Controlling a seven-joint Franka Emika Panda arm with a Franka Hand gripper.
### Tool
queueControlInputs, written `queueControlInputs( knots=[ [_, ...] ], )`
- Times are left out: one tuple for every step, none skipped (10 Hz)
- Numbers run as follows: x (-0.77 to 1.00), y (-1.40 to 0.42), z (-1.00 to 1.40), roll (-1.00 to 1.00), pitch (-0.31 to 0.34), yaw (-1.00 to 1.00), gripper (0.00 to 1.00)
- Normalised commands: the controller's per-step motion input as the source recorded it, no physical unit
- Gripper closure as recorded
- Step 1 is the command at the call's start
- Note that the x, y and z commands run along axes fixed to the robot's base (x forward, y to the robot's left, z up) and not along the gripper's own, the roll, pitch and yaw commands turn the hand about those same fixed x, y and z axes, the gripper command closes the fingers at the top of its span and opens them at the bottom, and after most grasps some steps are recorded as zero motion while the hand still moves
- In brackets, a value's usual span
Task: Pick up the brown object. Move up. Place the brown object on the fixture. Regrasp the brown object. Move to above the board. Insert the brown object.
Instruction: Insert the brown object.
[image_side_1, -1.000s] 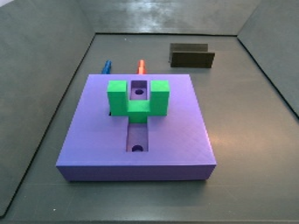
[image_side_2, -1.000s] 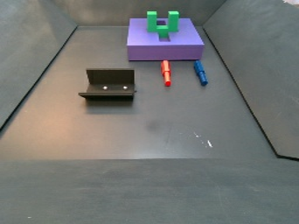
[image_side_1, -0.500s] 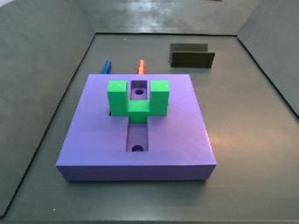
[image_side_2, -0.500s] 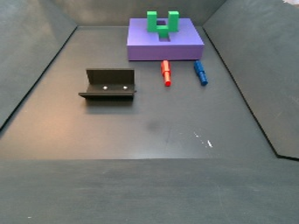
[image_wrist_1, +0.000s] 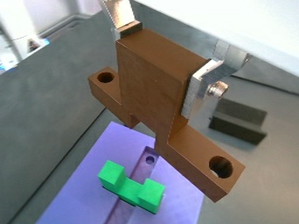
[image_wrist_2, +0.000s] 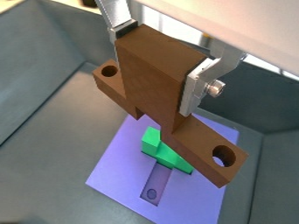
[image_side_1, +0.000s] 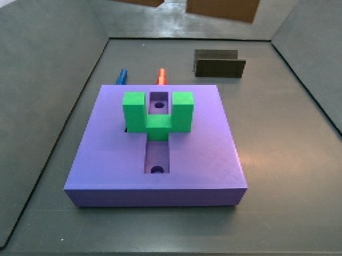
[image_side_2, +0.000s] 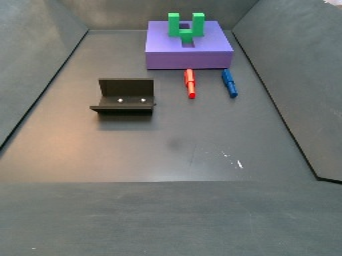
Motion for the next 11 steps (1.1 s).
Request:
queueControlInputs(
  knots=[
    [-0.19,0.00,-0.23,0.00,-0.081,-0.90,1.00],
    [-0.10,0.00,-0.21,0.00,-0.076,-0.95,1.00],
    [-0.05,-0.02,-0.25,-0.01,-0.060,-0.97,1.00],
    [0.00,-0.06,-0.29,-0.04,-0.057,-0.96,1.00],
    [0.00,-0.06,-0.33,-0.06,-0.069,-0.97,1.00],
    [0.00,-0.06,-0.32,-0.05,-0.053,-0.96,1.00],
    [0.00,-0.05,-0.31,-0.03,-0.044,-0.94,1.00],
    [-0.07,-0.03,-0.27,-0.02,-0.023,-0.92,1.00],
    [-0.12,0.00,-0.13,-0.03,-0.011,-0.87,1.00],
    [-0.10,0.00,0.00,-0.03,-0.014,-0.77,1.00],
    [-0.06,0.00,0.00,-0.05,-0.034,-0.75,1.00]
  ],
)
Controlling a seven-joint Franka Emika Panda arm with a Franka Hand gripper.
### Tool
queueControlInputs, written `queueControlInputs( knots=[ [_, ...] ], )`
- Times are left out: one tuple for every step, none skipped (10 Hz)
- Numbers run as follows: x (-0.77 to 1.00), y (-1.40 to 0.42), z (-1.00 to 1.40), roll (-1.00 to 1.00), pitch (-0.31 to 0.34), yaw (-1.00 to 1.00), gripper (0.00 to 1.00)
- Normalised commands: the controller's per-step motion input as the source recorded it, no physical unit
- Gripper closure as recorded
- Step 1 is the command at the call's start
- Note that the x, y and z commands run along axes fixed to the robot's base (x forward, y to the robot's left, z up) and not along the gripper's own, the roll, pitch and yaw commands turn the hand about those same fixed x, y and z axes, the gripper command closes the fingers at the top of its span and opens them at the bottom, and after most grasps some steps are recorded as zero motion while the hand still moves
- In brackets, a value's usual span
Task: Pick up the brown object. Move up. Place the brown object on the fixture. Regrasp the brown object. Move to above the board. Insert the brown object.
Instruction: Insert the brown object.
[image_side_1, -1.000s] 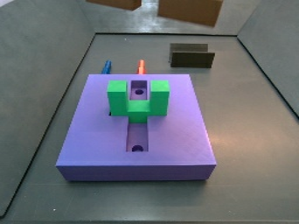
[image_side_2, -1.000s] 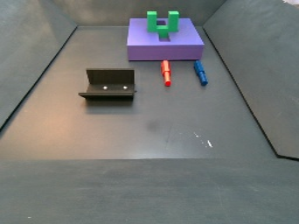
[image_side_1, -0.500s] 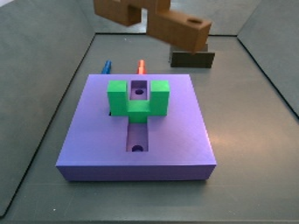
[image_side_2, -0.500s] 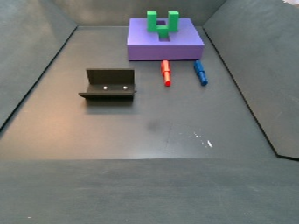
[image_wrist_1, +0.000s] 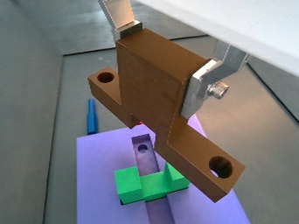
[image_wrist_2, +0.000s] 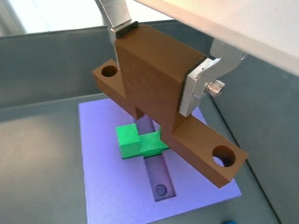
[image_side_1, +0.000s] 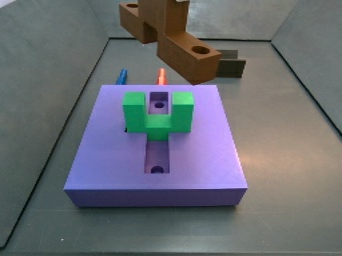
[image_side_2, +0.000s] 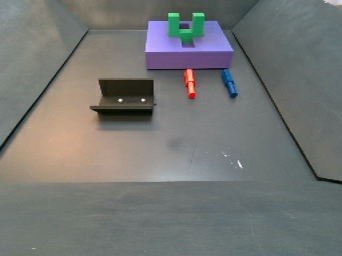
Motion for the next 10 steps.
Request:
queueControlInputs(
  knots=[
    [0.00,0.00,0.00,-0.10,-0.066,-0.76,1.00],
    [0.00,0.00,-0.01,-0.10,-0.094,-0.83,1.00],
    [0.11,0.00,-0.11,-0.08,-0.100,-0.89,1.00],
    [0.11,0.00,-0.26,-0.14,-0.169,-0.85,1.00],
    [0.09,0.00,-0.34,-0.18,-0.203,-0.75,1.00],
    [0.02,0.00,-0.34,-0.21,-0.226,-0.47,1.00],
    [-0.13,-0.03,-0.33,-0.20,-0.349,-0.37,1.00],
    [-0.18,-0.11,-0.27,-0.19,-0.413,-0.41,1.00],
    [-0.05,-0.17,-0.17,-0.08,-0.337,-0.45,1.00],
    [0.00,-0.22,-0.13,0.00,-0.260,-0.48,1.00]
  ],
)
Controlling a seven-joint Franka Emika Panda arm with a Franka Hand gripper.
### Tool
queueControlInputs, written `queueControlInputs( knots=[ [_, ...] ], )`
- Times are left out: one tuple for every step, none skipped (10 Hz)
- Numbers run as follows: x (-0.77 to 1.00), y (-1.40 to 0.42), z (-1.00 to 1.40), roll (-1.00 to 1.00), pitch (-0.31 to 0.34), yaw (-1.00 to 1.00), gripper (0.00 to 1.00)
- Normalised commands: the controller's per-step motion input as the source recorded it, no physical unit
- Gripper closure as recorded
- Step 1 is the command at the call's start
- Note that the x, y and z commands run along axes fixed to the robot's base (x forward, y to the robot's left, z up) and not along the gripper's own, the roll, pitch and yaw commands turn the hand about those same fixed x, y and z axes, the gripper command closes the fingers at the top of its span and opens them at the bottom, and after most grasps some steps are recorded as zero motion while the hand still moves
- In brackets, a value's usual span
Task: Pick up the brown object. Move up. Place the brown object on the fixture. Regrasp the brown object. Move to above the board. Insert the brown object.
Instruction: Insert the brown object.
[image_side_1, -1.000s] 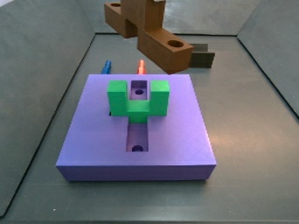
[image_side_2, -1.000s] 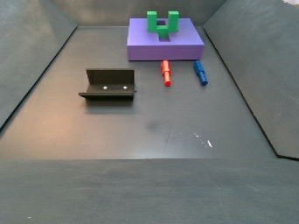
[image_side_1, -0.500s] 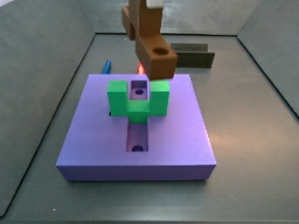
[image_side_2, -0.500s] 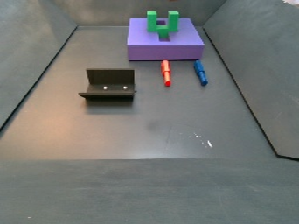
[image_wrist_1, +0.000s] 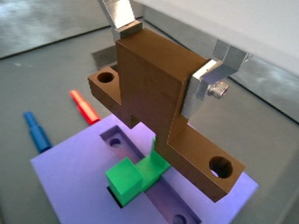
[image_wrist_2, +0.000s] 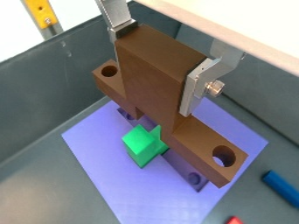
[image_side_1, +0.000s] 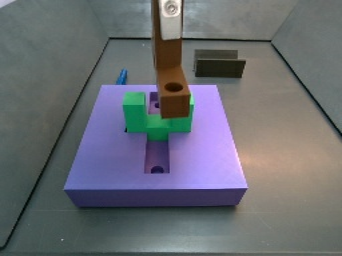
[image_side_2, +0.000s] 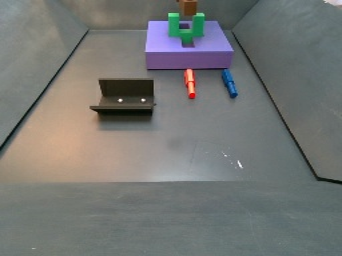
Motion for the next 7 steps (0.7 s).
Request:
queueControlInputs(
  knots=[
    [0.02,-0.14,-0.07,0.00,-0.149,-0.50,1.00],
    [0.13,-0.08,-0.01,0.12,-0.029,-0.51,1.00],
    [0.04,0.00,0.00,0.20,0.000,-0.49,1.00],
    [0.00,0.00,-0.06,0.27,0.029,-0.35,1.00],
    [0.00,-0.01,-0.10,0.34,0.056,-0.21,1.00],
    [-0.04,-0.03,-0.26,0.24,0.000,-0.02,1.00],
    [-0.11,-0.05,-0.30,0.19,-0.013,0.00,1.00]
  ],
)
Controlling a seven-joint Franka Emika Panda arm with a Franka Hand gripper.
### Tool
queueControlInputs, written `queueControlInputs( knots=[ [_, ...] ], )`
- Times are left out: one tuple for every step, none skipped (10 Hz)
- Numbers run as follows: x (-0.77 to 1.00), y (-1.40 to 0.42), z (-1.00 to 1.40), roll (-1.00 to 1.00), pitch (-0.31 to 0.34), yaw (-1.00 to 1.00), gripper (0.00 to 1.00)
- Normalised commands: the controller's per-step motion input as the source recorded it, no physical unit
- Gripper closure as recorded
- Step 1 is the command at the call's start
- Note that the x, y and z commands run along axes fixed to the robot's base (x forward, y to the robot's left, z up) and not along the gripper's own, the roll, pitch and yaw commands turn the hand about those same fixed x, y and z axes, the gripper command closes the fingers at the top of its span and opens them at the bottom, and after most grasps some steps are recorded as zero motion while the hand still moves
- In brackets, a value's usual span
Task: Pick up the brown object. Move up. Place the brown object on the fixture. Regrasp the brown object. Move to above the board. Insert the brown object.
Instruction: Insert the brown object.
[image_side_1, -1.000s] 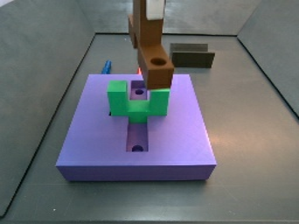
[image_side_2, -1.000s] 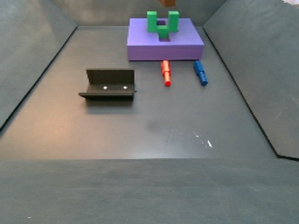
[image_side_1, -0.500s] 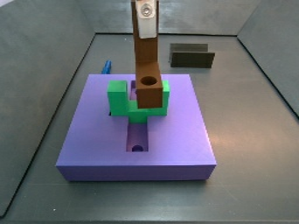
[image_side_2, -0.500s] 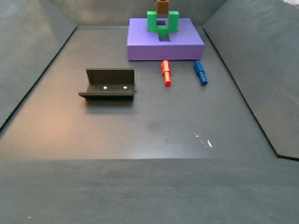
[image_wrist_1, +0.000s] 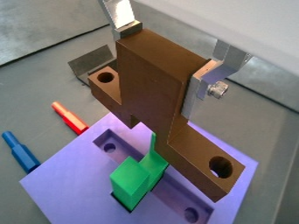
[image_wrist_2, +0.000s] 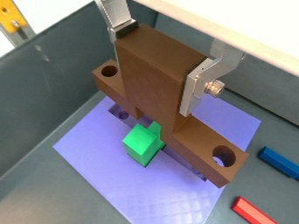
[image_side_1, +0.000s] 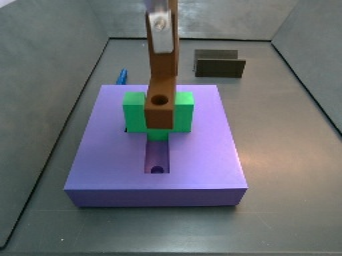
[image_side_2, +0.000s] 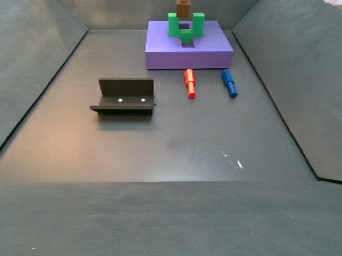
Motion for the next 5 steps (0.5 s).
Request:
queueControlInputs(
  knots=[
    [-0.09,-0.09,-0.15,0.00,-0.086,0.10,1.00],
    [-0.05,-0.10,-0.01,-0.12,-0.106,0.06,1.00],
    [-0.05,-0.11,0.00,-0.16,-0.126,0.05,1.00],
    [-0.07,-0.02,-0.12,-0.15,-0.151,0.03,1.00],
    [-0.12,0.00,-0.30,-0.14,-0.203,0.00,1.00]
  ],
)
